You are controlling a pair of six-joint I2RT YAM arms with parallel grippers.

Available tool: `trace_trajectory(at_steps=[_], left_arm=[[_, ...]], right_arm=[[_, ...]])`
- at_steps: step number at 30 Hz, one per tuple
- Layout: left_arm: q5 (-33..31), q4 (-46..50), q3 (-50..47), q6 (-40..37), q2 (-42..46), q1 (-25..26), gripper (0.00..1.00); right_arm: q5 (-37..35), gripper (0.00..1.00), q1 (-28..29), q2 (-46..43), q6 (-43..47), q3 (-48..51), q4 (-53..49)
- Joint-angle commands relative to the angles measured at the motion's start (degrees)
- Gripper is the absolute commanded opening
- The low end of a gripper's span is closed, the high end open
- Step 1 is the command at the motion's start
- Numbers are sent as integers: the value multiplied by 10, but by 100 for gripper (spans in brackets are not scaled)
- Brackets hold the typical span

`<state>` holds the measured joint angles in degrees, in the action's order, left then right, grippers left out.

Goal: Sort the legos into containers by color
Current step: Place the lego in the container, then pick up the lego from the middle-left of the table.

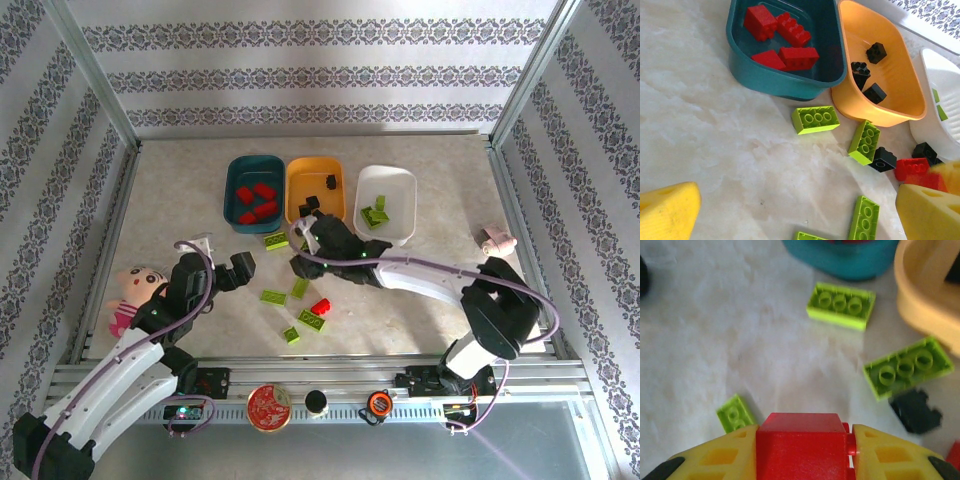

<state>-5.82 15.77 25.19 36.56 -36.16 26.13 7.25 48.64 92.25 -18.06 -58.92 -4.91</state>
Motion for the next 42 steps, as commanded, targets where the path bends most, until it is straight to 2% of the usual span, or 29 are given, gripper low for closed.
trace_trajectory(at_steps=[1, 7, 18, 20, 22, 23, 26, 30, 35, 37, 40, 42], left_arm=[[10, 12, -7, 16, 15, -1, 100], [27, 23, -10, 20, 23, -2, 100], [54, 26, -17, 26, 27, -1, 100], [75, 19, -20, 23, 23, -1, 100], [102, 16, -18, 18, 11, 0, 100], [116, 19, -15, 15, 4, 0, 100], [135, 31, -9, 5, -18, 15, 100], [125, 43, -8, 3, -34, 84, 99], [85, 80, -2, -12, -102, 204, 86], [73, 89, 0, -10, -128, 260, 85], [62, 79, 0, 2, -172, 324, 84], [54, 69, 5, 2, -207, 347, 82]], right_arm=[[45, 32, -14, 50, -13, -73, 35], [70, 32, -32, 140, -30, -190, 29], [73, 34, -67, 296, -84, -377, 1], [76, 41, -72, 326, -90, -414, -12], [89, 61, -78, 354, -96, -456, -31], [90, 67, -80, 361, -99, -467, -35], [92, 73, -88, 351, -108, -462, -24], [82, 73, -95, 292, -108, -383, 6], [82, 73, -107, 210, -131, -234, 73], [79, 73, -108, 182, -137, -183, 94], [76, 73, -109, 153, -139, -135, 110], [76, 73, -109, 143, -140, -118, 115]])
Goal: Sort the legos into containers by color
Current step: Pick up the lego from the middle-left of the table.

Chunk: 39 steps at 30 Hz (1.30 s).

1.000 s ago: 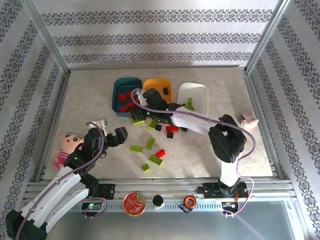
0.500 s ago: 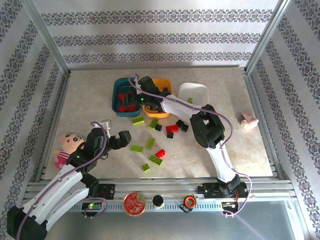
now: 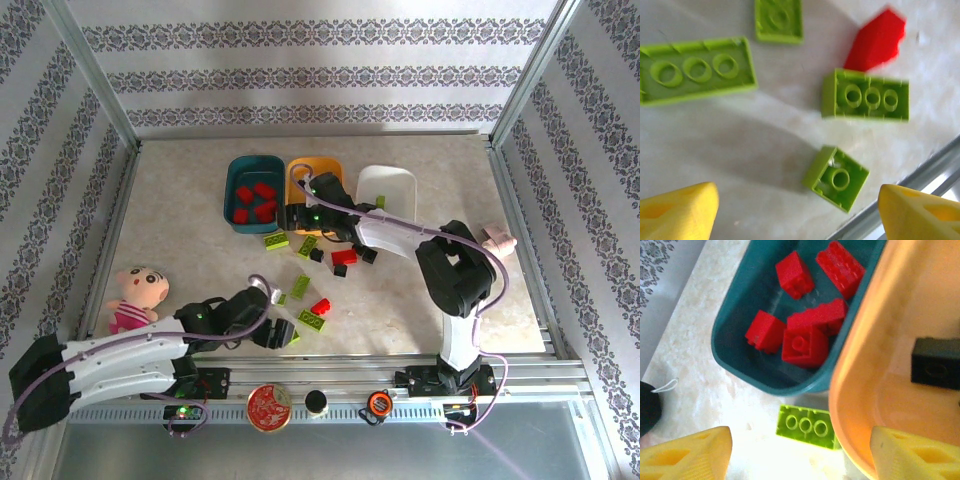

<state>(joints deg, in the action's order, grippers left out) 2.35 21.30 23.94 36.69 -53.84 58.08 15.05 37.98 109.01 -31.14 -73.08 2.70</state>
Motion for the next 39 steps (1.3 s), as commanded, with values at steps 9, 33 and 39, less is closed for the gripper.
trace_trajectory(at_steps=[9, 33, 39], left_arm=[[-53, -27, 59, -38, -158, 68, 78], [-55, -168, 59, -92, -235, 69, 68], [-45, -183, 53, -105, -233, 69, 52]], right_arm=[[-3, 73, -5, -52, -8, 48, 39], [-4, 74, -17, -86, -2, 93, 48], [-5, 73, -21, -96, -2, 109, 52]])
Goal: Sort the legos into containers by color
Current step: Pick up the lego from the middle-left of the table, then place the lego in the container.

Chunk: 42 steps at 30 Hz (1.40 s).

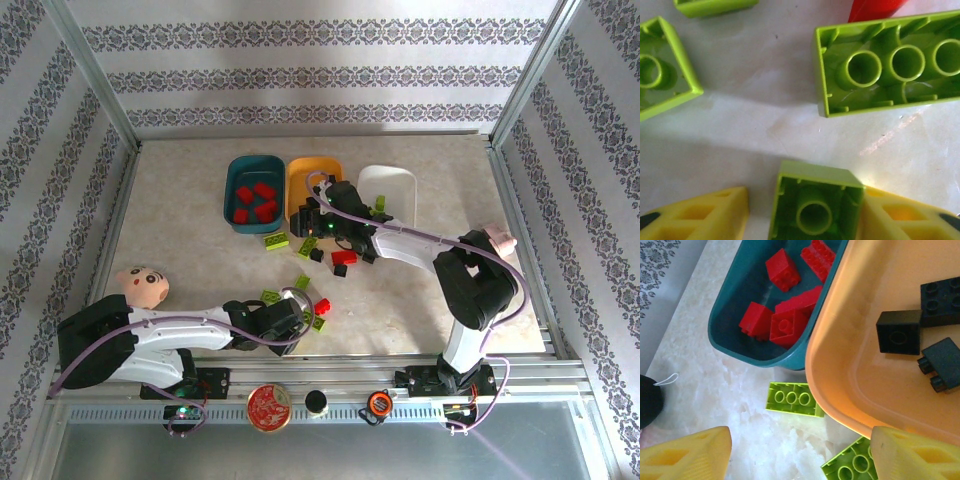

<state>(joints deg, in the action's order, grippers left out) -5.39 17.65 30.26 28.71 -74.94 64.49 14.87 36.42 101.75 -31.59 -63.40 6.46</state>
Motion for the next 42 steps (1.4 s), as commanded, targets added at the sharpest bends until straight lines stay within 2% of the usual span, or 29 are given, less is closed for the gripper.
trace_trajectory(at_steps=[1, 6, 12, 15, 18, 20, 26, 31, 36, 42], left_arm=[[34, -148, -12, -23, -24, 5, 51], [34, -154, -20, -13, -16, 5, 38], [29, -138, 3, -13, 26, -11, 31], [29, -127, 43, -38, 40, -31, 31], [76, -147, 89, -55, 23, -84, 30], [115, -181, 122, -61, -7, -121, 30], [176, -246, 260, -72, -151, -185, 28], [219, -268, 389, -54, -285, -213, 27], [228, -251, 516, -44, -387, -227, 28], [232, -211, 626, -34, -464, -242, 46]], right_arm=[[-4, 73, -7, -27, 3, 16, 14], [-20, 73, -19, -60, 0, 50, 15], [-67, 73, -47, -165, -13, 131, 11], [-92, 73, -66, -234, -20, 176, 3], [-118, 74, -80, -298, -21, 212, -10], [-132, 74, -85, -338, -20, 232, -17], [-171, 74, -89, -438, -15, 274, -31], [-175, 74, -92, -486, -10, 285, -55], [-176, 75, -92, -530, -7, 305, -61], [-170, 77, -93, -556, -1, 313, -83]])
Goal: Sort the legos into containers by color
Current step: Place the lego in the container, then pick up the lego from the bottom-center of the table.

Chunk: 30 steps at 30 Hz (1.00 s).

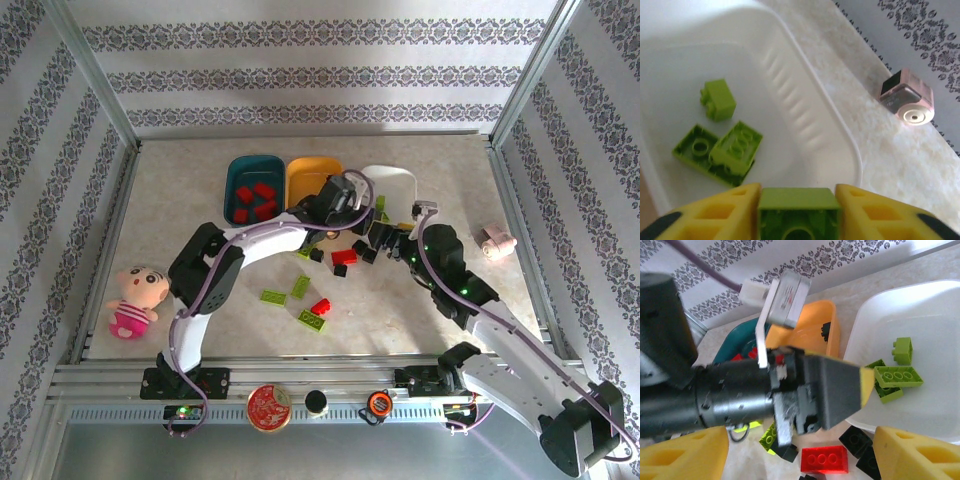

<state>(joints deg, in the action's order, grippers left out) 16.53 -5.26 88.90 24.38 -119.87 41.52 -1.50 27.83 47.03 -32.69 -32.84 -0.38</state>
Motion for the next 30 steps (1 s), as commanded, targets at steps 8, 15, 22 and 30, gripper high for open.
trace_trajectory(at_steps=[8, 15, 22, 30], left_arm=[[22, -23, 11, 45, 27, -32, 74], [-3, -141, -257, 73, 237, -44, 92], [-64, -113, -499, 96, 509, -44, 100], [-143, 53, -604, 97, 782, -43, 100]], right_arm=[[40, 78, -6, -3, 8, 15, -24], [151, 74, 27, 64, 39, -4, -48], [117, 68, 169, 183, 94, -44, -113], [118, 68, 266, 300, 118, -101, -167]])
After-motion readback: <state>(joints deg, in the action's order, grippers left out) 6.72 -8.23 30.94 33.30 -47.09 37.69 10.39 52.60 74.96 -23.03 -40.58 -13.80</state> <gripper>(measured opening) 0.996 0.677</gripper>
